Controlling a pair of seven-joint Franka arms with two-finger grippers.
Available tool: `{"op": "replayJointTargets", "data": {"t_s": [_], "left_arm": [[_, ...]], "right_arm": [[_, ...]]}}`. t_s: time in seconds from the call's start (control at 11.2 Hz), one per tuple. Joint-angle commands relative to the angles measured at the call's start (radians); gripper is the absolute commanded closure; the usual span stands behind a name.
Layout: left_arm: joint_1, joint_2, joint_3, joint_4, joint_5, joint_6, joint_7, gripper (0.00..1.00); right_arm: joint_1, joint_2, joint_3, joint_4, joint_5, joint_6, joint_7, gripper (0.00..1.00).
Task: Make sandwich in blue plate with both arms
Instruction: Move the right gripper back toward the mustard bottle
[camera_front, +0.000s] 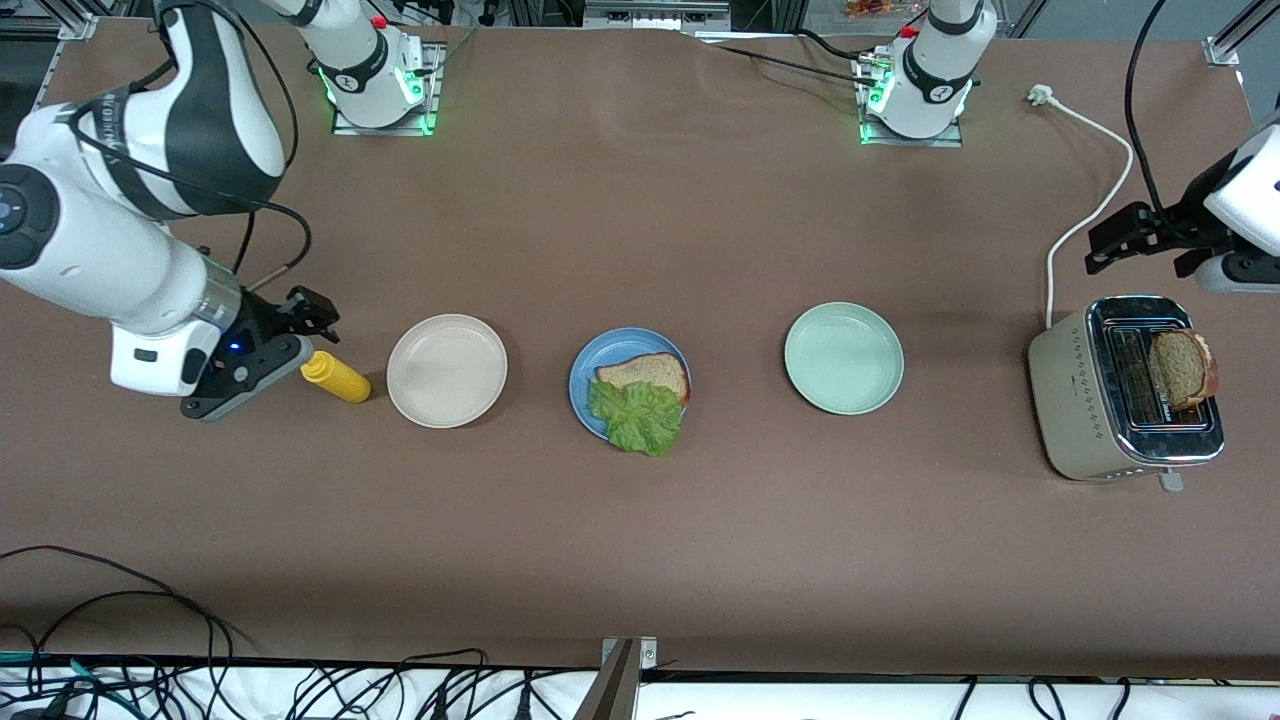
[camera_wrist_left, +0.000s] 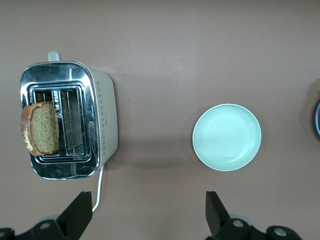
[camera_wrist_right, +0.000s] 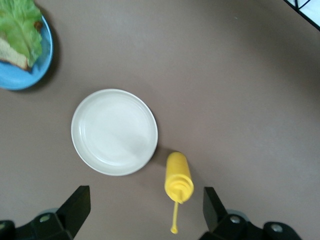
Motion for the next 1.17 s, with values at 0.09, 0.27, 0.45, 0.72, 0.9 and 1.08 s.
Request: {"op": "replayJointTargets", "data": {"t_s": [0.09, 0.27, 0.45, 0.72, 0.9, 1.08], "left_arm": [[0.001, 0.009, 0.007, 0.0, 0.02, 0.021, 0.019, 0.0], [0.001, 0.006, 0.004, 0.0, 0.016, 0.015, 0.022, 0.0], [-0.005, 0.0, -0.008, 0.002, 0.012, 0.01, 0.024, 0.0], [-0.005, -0.008, -0.025, 0.002, 0.008, -0.006, 0.025, 0.0], [-0.005, -0.02, -0.045, 0.002, 0.008, -0.016, 0.025, 0.0], [0.01, -0.028, -0.083, 0.002, 0.009, -0.025, 0.024, 0.0]], "right_arm": [[-0.083, -0.064, 0.013, -0.065, 0.032, -0.007, -0.293, 0.0], [-0.146, -0.059, 0.013, -0.073, 0.121, -0.002, -0.505, 0.0], [-0.216, -0.055, 0.012, -0.094, 0.253, -0.007, -0.772, 0.0], [-0.298, -0.026, 0.007, -0.129, 0.386, -0.008, -1.064, 0.0], [-0.347, 0.043, 0.007, -0.128, 0.494, -0.026, -1.204, 0.0], [-0.384, 0.121, 0.009, -0.125, 0.601, -0.03, -1.354, 0.0]]}}
